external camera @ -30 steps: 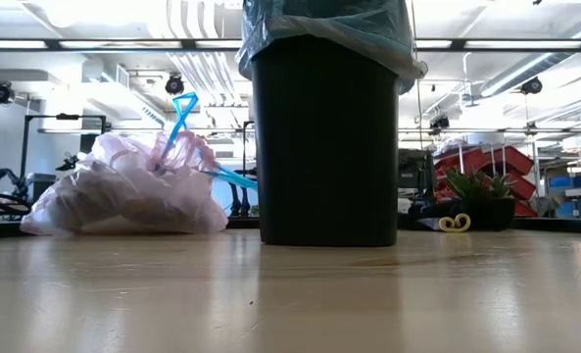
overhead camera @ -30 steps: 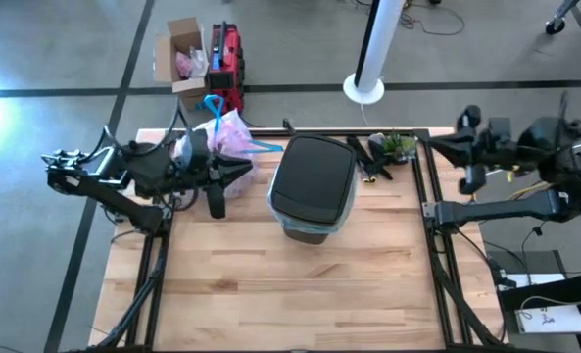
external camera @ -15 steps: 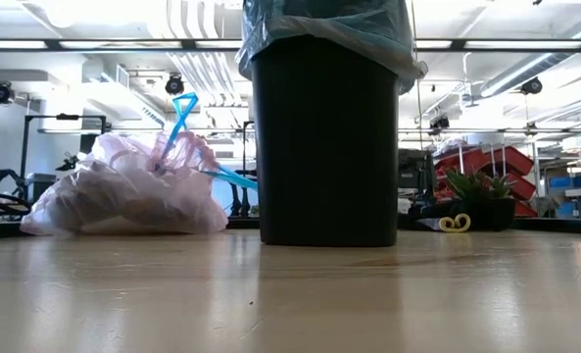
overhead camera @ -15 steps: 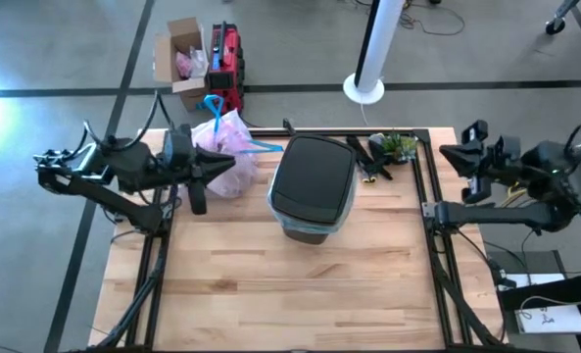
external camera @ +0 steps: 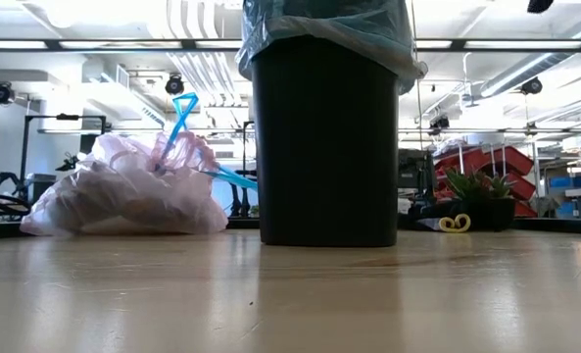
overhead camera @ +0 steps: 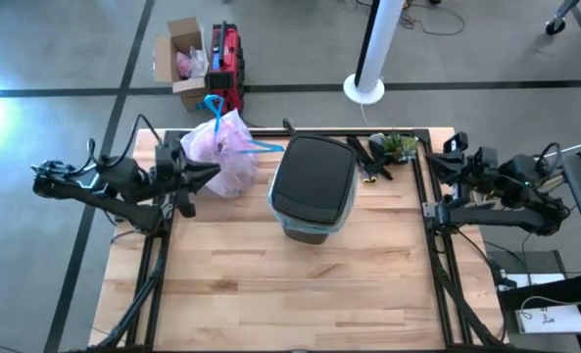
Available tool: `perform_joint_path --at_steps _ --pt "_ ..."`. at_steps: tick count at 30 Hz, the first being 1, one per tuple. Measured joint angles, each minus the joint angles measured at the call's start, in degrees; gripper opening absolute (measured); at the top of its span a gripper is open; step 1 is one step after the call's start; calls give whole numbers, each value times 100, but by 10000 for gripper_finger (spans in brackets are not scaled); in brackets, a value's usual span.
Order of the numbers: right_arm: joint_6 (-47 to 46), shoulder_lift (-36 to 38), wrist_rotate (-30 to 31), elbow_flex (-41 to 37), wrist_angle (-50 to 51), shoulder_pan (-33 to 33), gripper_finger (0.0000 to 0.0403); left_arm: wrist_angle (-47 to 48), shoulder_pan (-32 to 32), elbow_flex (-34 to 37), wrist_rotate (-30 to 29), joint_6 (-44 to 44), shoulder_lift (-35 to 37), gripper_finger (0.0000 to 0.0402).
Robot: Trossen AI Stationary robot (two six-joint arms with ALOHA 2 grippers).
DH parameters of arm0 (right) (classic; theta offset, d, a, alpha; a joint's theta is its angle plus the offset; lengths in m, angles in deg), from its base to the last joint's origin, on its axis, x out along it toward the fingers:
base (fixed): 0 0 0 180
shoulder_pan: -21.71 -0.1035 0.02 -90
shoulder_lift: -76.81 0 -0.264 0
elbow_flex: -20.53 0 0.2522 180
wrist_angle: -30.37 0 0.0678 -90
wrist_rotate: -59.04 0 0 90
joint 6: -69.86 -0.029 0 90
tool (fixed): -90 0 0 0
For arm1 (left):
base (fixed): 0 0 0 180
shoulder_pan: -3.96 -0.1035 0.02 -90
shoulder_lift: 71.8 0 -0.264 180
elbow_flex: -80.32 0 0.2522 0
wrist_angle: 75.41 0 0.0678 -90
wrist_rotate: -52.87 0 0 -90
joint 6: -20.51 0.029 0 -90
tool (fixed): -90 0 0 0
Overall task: Place trash/remove bag and relplace
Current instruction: Return to Home Position
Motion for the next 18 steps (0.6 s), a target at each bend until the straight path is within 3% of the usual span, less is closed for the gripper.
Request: perform_joint_path --at_steps 6,13,18 --pt "-188 -148 145 -42 75 -2 0 -17 -2 931 -2 -42 487 27" --pt "-109 -83 93 -42 111 -2 0 -3 -1 1667 -20 -354 585 27" --pt "136 59 4 -66 92 -1 0 -159 -2 2065 -473 -496 612 27"
